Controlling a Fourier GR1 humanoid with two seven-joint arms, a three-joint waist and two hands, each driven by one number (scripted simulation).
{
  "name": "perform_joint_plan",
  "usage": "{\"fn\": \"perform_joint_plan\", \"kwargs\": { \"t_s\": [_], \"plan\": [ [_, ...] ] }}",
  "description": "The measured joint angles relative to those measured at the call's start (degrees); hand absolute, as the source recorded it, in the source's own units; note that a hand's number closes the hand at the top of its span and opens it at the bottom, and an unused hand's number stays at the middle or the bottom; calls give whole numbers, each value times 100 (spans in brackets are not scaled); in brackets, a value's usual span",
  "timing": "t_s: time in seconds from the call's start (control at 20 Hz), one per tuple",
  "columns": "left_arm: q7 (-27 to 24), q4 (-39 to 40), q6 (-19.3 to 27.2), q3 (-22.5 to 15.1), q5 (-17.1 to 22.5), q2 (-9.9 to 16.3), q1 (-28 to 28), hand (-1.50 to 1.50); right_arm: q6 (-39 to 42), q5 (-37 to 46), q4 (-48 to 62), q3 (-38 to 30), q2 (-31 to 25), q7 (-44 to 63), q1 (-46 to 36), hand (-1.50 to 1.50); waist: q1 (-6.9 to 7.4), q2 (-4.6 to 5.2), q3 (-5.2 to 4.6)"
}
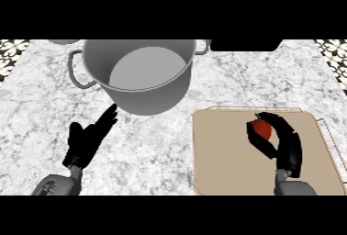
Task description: Pick the bell pepper from the tray and place it in the pot
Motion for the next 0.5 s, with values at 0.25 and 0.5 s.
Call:
{"fn": "perform_joint_plan", "kwargs": {
  "t_s": [0.25,0.5],
  "plan": [
    [68,26,-97,161,-110,-95,-60,0,54,-354,475,-246,139,-835,-164,150,-17,-24,-27],
    [26,-23,-158,61,-219,-228,-27,0,836,-511,1019,-111,-136,-1109,-816,150,173,37,6]
  ]
}}
